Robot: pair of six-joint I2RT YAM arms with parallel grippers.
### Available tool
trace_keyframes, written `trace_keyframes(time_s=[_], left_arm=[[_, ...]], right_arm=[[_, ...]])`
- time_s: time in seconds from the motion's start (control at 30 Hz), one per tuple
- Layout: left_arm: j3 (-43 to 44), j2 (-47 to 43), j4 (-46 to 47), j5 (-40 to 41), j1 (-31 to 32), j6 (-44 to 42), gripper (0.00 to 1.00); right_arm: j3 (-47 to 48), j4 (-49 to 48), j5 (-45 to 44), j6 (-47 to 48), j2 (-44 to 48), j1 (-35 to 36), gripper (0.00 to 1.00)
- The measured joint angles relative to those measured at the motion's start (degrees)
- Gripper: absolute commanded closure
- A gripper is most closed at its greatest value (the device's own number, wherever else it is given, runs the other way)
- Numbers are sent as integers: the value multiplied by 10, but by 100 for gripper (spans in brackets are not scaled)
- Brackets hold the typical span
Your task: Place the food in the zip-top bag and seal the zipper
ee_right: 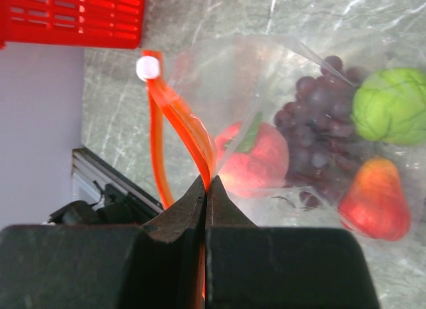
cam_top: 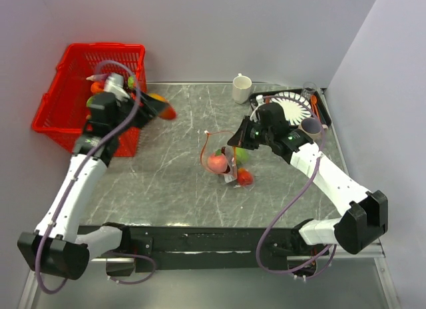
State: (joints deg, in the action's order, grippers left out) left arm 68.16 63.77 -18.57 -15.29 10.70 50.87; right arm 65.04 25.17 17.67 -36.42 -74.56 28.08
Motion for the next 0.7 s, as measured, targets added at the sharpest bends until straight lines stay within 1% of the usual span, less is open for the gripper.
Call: trace_keyframes(time_s=[0.13,0.3,0.47,0.57,0.7], left_arm=[[-69,0,73,-47,92,45,77],[-91,-1,153,-62,176,59,75],[-95,9,175,-26,260,30,75],[-105,28,176,-6,282,12,73],[-111,71,160,49,308,-21,68]], right_arm=[[21,2,6,-4,-7,0,100],[48,18,6,-4,-17,0,100],[71,37,5,-4,-22,0,100],[76,38,4,-6,-27,0,100],[78,42,4,-11,-28,-1,100]])
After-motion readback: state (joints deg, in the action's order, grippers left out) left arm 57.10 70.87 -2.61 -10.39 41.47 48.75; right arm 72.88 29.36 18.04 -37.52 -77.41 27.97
